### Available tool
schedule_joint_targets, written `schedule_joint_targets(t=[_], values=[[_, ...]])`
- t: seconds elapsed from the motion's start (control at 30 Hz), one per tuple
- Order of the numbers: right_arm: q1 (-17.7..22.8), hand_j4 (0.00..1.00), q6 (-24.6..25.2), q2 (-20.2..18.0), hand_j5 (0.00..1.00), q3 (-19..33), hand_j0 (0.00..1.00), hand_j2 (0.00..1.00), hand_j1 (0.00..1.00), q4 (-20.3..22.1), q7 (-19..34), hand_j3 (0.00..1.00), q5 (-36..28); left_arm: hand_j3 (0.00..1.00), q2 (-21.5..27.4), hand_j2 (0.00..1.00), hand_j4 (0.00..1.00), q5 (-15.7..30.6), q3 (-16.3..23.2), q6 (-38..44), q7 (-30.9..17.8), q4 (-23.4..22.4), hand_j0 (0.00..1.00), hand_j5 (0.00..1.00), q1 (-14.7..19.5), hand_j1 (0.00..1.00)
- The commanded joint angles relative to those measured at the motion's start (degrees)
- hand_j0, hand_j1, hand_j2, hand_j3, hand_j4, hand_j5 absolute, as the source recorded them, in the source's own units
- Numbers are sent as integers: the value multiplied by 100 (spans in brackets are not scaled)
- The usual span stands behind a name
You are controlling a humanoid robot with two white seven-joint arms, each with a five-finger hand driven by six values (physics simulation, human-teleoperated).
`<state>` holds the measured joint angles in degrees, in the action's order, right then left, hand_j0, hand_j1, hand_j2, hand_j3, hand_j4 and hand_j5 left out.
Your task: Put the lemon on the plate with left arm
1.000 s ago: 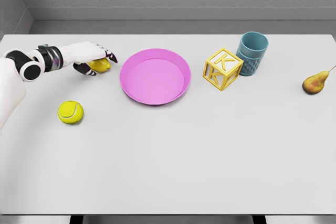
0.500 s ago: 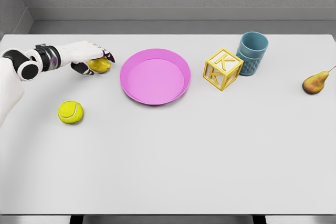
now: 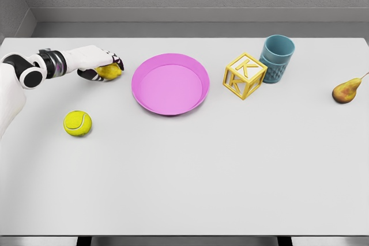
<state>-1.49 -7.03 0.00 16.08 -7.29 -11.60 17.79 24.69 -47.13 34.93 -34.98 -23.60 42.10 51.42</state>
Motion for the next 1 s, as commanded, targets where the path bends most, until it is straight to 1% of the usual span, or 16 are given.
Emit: schedule_joint_targets(t=[0.0, 0.13, 0.2, 0.4, 0.43, 0.47, 0.57, 0.63, 0.77, 0.93, 0.97], values=[[0, 100, 0, 0, 100, 0, 100, 100, 100, 0, 0, 100, -4, 56, 1, 56, 56, 11, -4, -2, -4, 9, 56, 56, 0, 56], [0, 100, 0, 0, 100, 0, 100, 100, 100, 0, 0, 100, -4, 55, 1, 55, 55, 37, -12, -2, -4, 26, 55, 55, -9, 55], [0, 100, 0, 0, 100, 0, 100, 100, 100, 0, 0, 100, -4, 50, 19, 50, 50, 72, -21, -2, -4, 44, 50, 50, -9, 50], [9, 100, 0, 0, 100, 0, 100, 100, 100, 0, 0, 100, -4, 50, 71, 50, 50, 142, -144, -2, -4, 52, 50, 50, 35, 50], [9, 100, 0, 0, 100, 0, 100, 100, 100, 0, 0, 100, -4, 47, 71, 47, 47, 151, -162, -2, -4, 52, 47, 47, 35, 47], [0, 100, 0, 0, 100, 0, 100, 100, 100, 0, 0, 100, -4, 46, 80, 46, 46, 186, -171, -2, -4, 52, 46, 46, 44, 46], [0, 100, 0, 0, 100, 0, 100, 100, 100, 0, 0, 100, -4, 46, 80, 46, 46, 318, -408, -2, -4, 52, 46, 46, 26, 46], [0, 100, 0, 0, 100, 0, 100, 100, 100, 0, 0, 100, -4, 46, 80, 46, 46, 503, -417, -2, -4, 52, 46, 46, 35, 46], [9, 100, 0, 0, 100, 0, 100, 100, 100, 0, 0, 100, -4, 45, 36, 45, 45, 652, -487, -2, -30, 61, 45, 45, 9, 45], [9, 100, 0, 0, 100, 0, 100, 100, 100, 0, 0, 100, -4, 44, -8, 44, 44, 661, -487, -2, -39, 228, 44, 44, -18, 44], [0, 100, 0, 0, 100, 0, 100, 100, 100, 0, 0, 100, -4, 43, -8, 43, 43, 758, -478, -2, -48, 369, 43, 43, -26, 43]])
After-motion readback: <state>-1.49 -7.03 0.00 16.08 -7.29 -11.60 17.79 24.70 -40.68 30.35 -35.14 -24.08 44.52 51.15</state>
